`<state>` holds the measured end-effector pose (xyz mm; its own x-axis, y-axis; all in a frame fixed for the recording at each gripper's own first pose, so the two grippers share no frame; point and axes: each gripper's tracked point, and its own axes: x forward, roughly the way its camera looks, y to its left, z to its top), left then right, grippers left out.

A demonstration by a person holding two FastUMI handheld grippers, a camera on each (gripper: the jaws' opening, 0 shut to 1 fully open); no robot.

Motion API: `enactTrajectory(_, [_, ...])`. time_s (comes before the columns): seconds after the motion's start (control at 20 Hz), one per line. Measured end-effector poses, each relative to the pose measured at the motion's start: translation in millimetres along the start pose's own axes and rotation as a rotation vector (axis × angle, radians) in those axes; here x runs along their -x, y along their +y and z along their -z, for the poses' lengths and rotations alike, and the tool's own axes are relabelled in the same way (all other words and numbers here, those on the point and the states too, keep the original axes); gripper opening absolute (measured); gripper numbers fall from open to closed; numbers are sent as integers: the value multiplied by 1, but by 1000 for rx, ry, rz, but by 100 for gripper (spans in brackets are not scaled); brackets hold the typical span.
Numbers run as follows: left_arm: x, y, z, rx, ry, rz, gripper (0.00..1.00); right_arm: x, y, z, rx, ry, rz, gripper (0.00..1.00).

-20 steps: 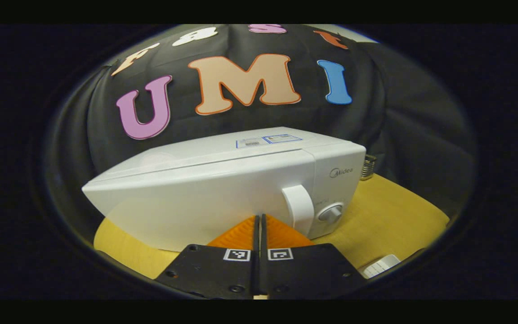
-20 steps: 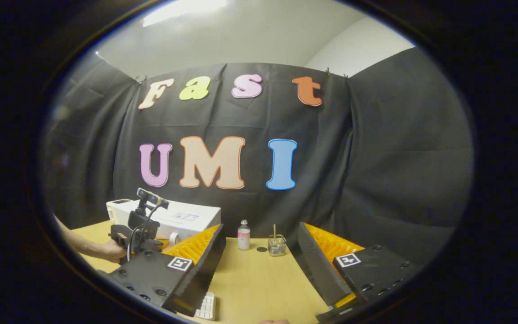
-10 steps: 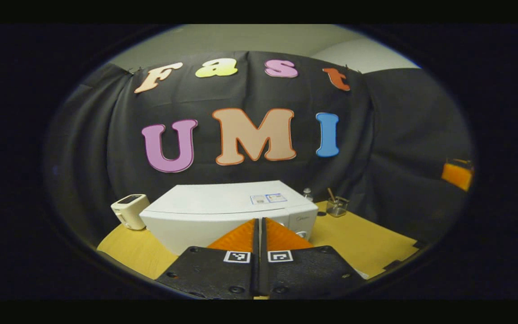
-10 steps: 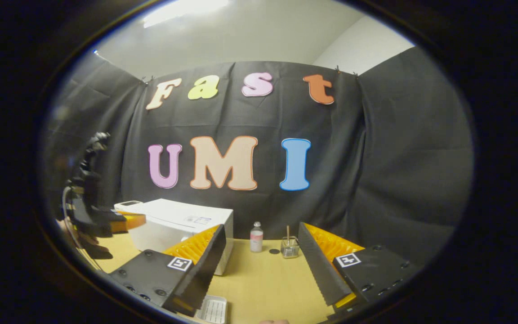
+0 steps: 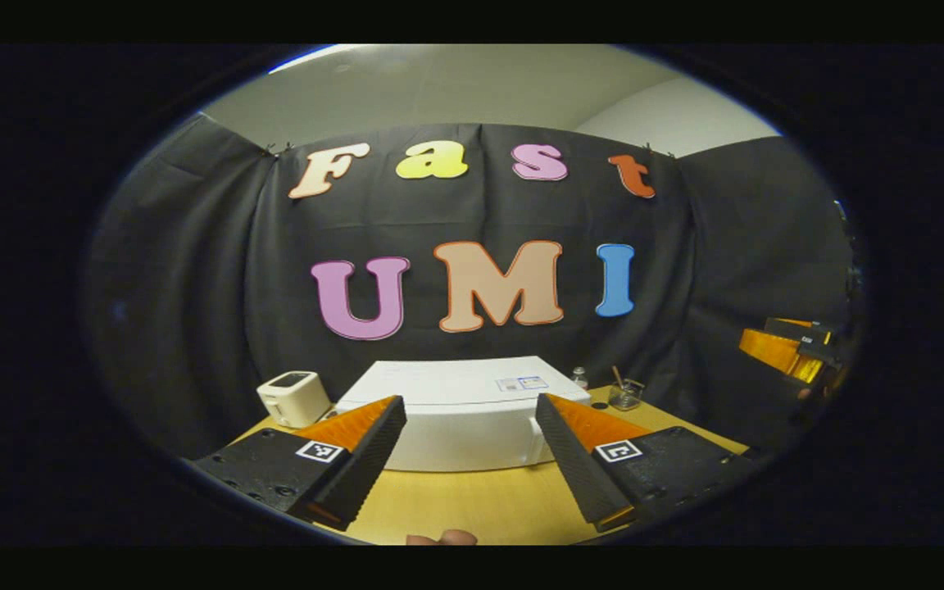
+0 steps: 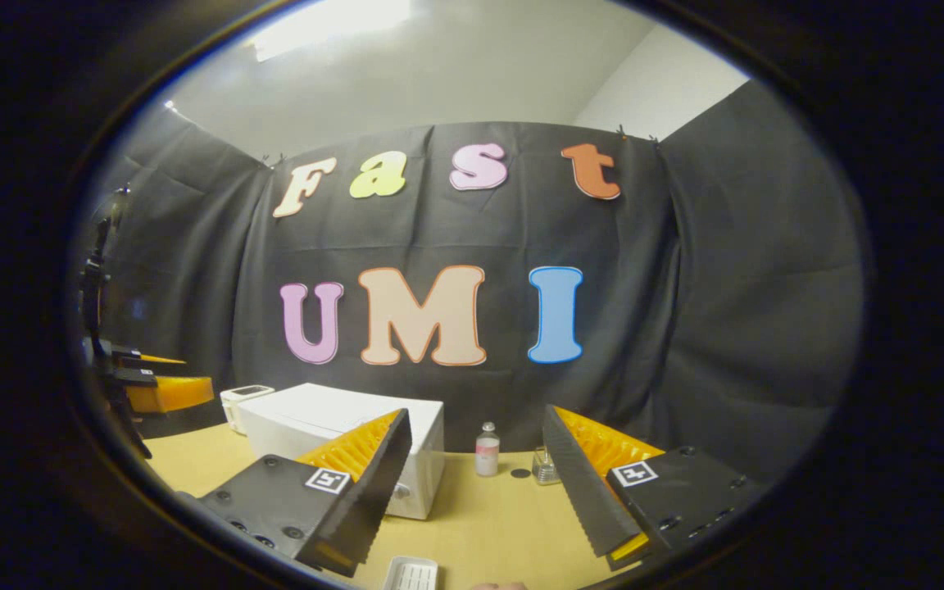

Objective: Open the microwave oven with the left hand, put the food in, and close the microwave oven.

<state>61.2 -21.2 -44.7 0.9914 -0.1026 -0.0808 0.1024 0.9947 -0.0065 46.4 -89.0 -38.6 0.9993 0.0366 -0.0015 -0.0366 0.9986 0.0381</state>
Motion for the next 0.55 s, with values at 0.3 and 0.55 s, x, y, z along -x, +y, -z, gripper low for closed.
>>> enactTrajectory(0.3, [15,3,-12,-21,-31,-2,96,2,15,-3,0,-8,-39,91])
enactTrajectory(0.55, [19,2,-26,12,-71,-8,95,7,17,-5,20,-10,-52,91])
